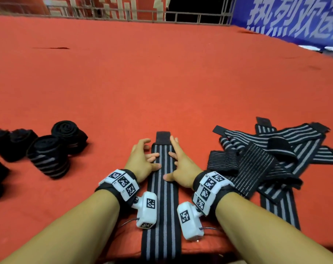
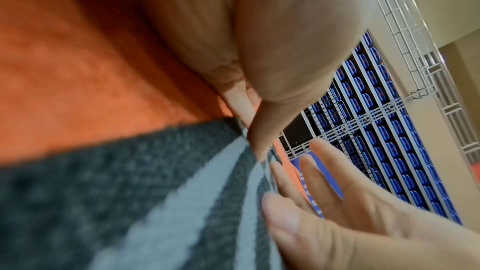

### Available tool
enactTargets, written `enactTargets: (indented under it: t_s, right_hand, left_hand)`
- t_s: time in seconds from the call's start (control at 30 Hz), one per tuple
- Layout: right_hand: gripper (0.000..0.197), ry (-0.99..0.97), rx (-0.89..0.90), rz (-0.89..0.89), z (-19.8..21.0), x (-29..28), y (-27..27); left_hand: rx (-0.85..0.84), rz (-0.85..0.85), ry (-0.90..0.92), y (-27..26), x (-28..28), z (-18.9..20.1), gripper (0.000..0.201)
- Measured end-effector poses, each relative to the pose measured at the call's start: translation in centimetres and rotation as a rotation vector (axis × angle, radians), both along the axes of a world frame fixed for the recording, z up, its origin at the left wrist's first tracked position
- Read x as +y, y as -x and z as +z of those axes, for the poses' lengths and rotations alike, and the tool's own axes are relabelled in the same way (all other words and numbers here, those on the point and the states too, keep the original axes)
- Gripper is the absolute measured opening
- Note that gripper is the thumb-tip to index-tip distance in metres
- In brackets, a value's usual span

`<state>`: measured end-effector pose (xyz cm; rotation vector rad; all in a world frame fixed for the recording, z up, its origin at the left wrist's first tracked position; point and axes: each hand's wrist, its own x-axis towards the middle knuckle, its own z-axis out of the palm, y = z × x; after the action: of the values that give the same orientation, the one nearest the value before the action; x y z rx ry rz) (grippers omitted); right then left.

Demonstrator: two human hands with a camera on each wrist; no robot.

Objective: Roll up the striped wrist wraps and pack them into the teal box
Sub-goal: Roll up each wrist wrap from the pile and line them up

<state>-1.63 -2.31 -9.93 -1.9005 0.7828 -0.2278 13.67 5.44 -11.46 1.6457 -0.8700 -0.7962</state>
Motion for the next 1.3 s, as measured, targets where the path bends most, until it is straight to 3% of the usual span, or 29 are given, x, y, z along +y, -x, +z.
enactTargets:
  t_s: [0.27, 0.63, 0.7, 0.8, 0.93, 1.07, 1.17, 1.3]
  right_hand:
    - [0.112, 0.062, 0.164, 0.005, 0.1, -0.7, -0.8]
    - [0.098, 0.148, 0.293, 0.008, 1.6, -0.4, -1.4]
    - [0.088, 0.222, 0.356, 0.016, 2.3, 0.0, -1.8]
    - [0.051, 0.401, 0.439, 0.083, 3.7, 0.9, -2.3]
    - [0.056, 0.574, 0.58, 0.25, 4.6, 1.5, -2.1]
    - [0.038, 0.595, 0.498, 0.343, 5.5, 1.0, -0.2]
    - [0.029, 0.521, 0.42, 0.207, 6.4, -0.2, 2.0]
    - [0.033, 0.545, 0.318, -0.058, 9.1, -3.6, 7.1]
  left_hand:
    - [-0.174, -0.126, -0.112, -0.2, -0.6, -0.1, 0.074]
    - [-0.585, -0.241, -0.328, 0.4, -1.5, 1.7, 0.052]
    - [-0.649, -0.26, -0.366, 0.5, -1.7, 1.8, 0.048]
    - [-0.834, -0.295, -0.475, 1.6, -1.9, 2.5, 0.038]
    - [-1.004, -0.347, -0.612, 2.9, -1.8, 3.5, 0.035]
    - [-1.162, -0.388, -0.689, 3.7, -2.5, 4.7, 0.036]
    - [-1.235, -0.431, -0.761, 4.5, -3.4, 6.4, 0.033]
    - [-1.26, -0.434, -0.824, 6.7, -6.2, 9.3, 0.029]
